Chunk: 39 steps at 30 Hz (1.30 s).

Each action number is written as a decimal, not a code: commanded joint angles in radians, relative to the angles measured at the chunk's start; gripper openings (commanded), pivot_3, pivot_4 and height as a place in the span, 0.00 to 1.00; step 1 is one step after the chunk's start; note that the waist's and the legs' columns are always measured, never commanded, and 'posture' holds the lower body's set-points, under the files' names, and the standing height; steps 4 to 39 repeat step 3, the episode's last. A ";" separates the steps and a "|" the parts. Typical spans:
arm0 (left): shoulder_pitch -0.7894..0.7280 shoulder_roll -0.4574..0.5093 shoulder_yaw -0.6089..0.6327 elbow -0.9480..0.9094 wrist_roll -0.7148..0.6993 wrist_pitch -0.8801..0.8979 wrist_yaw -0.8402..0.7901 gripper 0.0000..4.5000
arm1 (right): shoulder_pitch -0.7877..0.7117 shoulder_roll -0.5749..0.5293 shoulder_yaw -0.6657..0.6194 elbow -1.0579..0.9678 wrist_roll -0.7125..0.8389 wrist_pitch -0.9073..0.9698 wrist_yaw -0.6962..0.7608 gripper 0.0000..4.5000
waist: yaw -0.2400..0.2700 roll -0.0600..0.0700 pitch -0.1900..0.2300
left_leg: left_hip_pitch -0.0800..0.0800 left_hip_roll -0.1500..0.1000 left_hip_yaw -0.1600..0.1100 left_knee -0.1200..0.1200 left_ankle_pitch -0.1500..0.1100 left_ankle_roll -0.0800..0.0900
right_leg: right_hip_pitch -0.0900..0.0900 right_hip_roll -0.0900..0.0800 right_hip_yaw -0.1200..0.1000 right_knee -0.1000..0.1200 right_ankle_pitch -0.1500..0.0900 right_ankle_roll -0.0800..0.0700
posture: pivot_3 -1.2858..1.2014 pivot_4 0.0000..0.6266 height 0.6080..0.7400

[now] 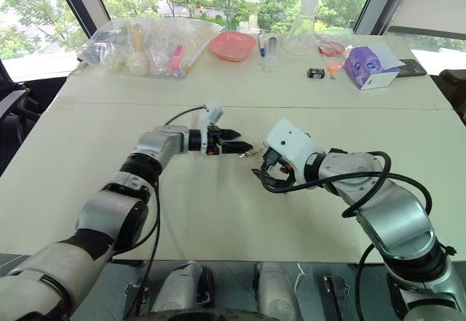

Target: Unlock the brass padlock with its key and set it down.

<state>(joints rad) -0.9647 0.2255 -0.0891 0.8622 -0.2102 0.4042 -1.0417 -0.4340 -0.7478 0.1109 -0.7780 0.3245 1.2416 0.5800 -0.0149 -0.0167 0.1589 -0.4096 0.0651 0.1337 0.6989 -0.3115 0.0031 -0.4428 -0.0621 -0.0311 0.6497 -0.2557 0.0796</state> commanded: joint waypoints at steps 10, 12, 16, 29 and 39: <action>0.110 0.107 0.116 -0.364 -0.098 0.070 0.020 0.99 | 0.023 0.045 -0.027 0.048 -0.052 -0.086 -0.096 1.00 | 0.002 0.000 0.000 | 0.000 0.000 0.000 0.000 0.001 -0.003 | 0.000 0.000 0.000 0.000 0.000 0.000 | 0.52 0.24 0.95; 0.110 0.107 0.116 -0.364 -0.098 0.070 0.020 0.99 | 0.023 0.045 -0.027 0.048 -0.052 -0.086 -0.096 1.00 | 0.002 0.000 0.000 | 0.000 0.000 0.000 0.000 0.001 -0.003 | 0.000 0.000 0.000 0.000 0.000 0.000 | 0.52 0.24 0.95; 0.110 0.107 0.116 -0.364 -0.098 0.070 0.020 0.99 | 0.023 0.045 -0.027 0.048 -0.052 -0.086 -0.096 1.00 | 0.002 0.000 0.000 | 0.000 0.000 0.000 0.000 0.001 -0.003 | 0.000 0.000 0.000 0.000 0.000 0.000 | 0.52 0.24 0.95; 0.110 0.107 0.116 -0.364 -0.098 0.070 0.020 0.99 | 0.023 0.045 -0.027 0.048 -0.052 -0.086 -0.096 1.00 | 0.002 0.000 0.000 | 0.000 0.000 0.000 0.000 0.001 -0.003 | 0.000 0.000 0.000 0.000 0.000 0.000 | 0.52 0.24 0.95; 0.110 0.107 0.116 -0.364 -0.098 0.070 0.020 0.99 | 0.023 0.045 -0.027 0.048 -0.052 -0.086 -0.096 1.00 | 0.002 0.000 0.000 | 0.000 0.000 0.000 0.000 0.001 -0.003 | 0.000 0.000 0.000 0.000 0.000 0.000 | 0.52 0.24 0.95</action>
